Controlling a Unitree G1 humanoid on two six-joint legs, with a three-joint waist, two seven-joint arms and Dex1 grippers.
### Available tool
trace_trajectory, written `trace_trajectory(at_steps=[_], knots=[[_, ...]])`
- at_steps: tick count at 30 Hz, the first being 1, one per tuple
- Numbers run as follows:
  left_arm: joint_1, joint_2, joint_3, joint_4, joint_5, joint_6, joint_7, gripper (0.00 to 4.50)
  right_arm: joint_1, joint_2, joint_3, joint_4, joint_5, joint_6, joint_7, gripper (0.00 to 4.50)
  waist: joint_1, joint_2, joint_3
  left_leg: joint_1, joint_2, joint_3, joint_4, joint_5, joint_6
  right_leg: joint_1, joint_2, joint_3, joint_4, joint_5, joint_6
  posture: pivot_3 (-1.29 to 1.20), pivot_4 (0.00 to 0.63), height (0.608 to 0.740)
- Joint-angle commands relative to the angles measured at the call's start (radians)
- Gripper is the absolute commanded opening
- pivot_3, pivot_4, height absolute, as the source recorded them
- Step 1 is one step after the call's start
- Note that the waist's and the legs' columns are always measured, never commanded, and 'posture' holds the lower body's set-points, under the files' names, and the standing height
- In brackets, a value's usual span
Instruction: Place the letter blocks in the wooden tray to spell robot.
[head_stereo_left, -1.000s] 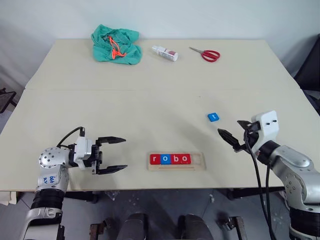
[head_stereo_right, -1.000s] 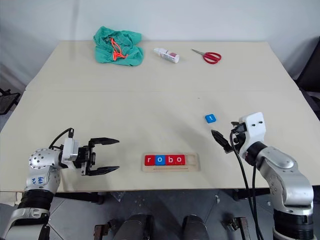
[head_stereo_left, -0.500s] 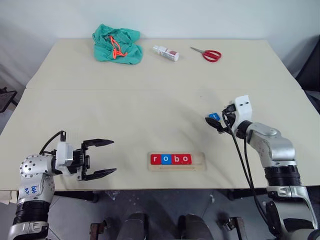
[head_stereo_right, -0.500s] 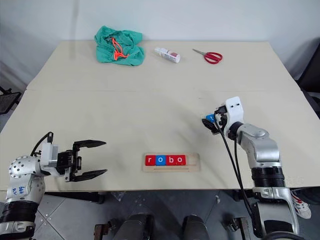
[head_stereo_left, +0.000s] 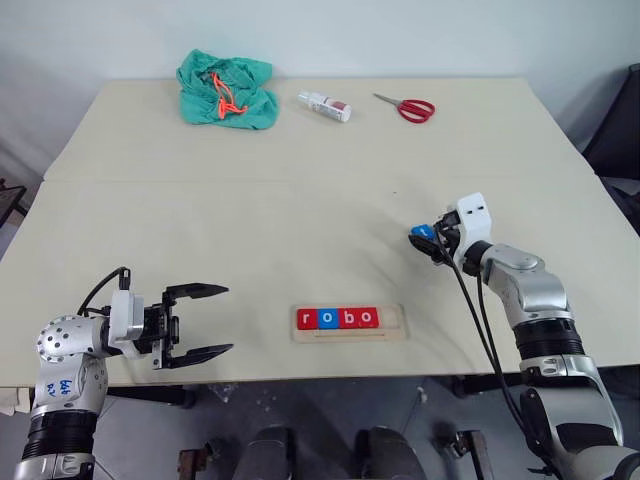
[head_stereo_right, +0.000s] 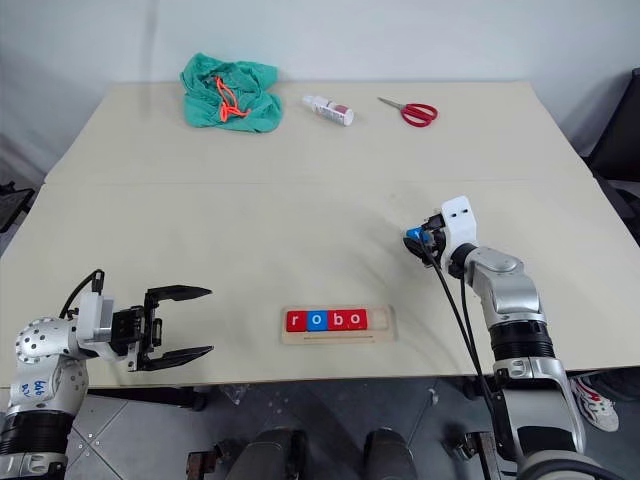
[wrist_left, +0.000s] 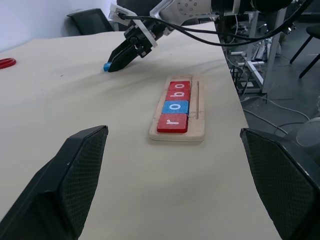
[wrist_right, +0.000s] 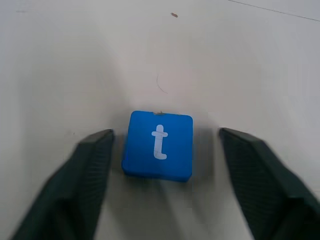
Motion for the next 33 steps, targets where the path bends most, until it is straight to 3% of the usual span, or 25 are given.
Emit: trace_trajectory(at_steps=[1,3,8,12,18,24,30,33], knots=[[-0.020,-0.003,0.002,-0.009,-0.005,-0.003,0.000,4.50,0.029,0.011,-0.024,-0.041,0.008,0.014,-0.015,1.84,0.000,0.000,0.000,0.000,0.000,0.000,0.000,0.000,0.000,0.000,0.000,0.000,0.000,0.000,0.000,0.00,0.150,0.740],[-0.029,-0.009,-0.004,-0.002,0.000,-0.004,0.000,4.50,0.055,0.014,-0.038,-0.104,0.017,0.027,-0.025,1.46,0.001,0.000,0.000,0.000,0.000,0.000,0.000,0.000,0.000,0.000,0.000,0.000,0.000,0.000,0.000,0.00,0.150,0.740],[-0.050,-0.020,-0.018,0.019,0.002,-0.005,-0.012,4.50,0.164,0.008,-0.084,-0.385,0.071,0.110,-0.043,1.46,0.001,0.000,0.000,0.000,0.000,0.000,-0.001,0.000,0.000,0.000,0.000,0.000,0.000,0.000,0.000,0.00,0.150,0.740],[-0.075,-0.031,-0.034,0.052,0.003,-0.008,-0.028,4.50,0.351,0.002,-0.145,-0.734,0.144,0.272,-0.089,1.46,0.009,0.000,0.000,-0.001,0.000,-0.001,-0.001,0.000,0.000,0.000,0.000,0.000,0.000,0.000,0.000,0.00,0.150,0.740],[-0.117,-0.044,-0.057,0.098,0.009,-0.017,-0.048,4.50,0.581,0.051,-0.210,-1.078,0.209,0.485,-0.216,1.46,0.026,0.000,0.000,0.000,0.000,0.000,0.000,0.000,0.000,0.000,0.000,0.001,-0.001,0.000,0.000,0.00,0.150,0.740],[-0.142,-0.047,-0.075,0.122,0.009,-0.019,-0.065,4.50,0.722,0.131,-0.240,-1.253,0.238,0.614,-0.321,1.46,0.026,0.000,0.000,0.000,0.000,0.000,0.000,0.000,0.000,0.000,0.000,0.002,-0.001,0.000,0.000,0.00,0.150,0.740],[-0.150,-0.042,-0.085,0.127,0.007,-0.019,-0.068,4.50,0.760,0.183,-0.222,-1.290,0.231,0.641,-0.376,1.46,0.024,0.000,0.000,0.001,0.000,0.001,-0.001,0.000,0.000,0.000,0.001,0.002,-0.001,0.000,0.000,0.00,0.150,0.740],[-0.154,-0.037,-0.085,0.128,0.005,-0.019,-0.067,4.50,0.766,0.191,-0.215,-1.292,0.236,0.628,-0.377,2.49,0.024,0.000,0.000,0.001,0.000,0.001,-0.001,0.000,0.000,0.000,0.001,0.003,-0.001,0.000,0.000,0.00,0.150,0.740]])
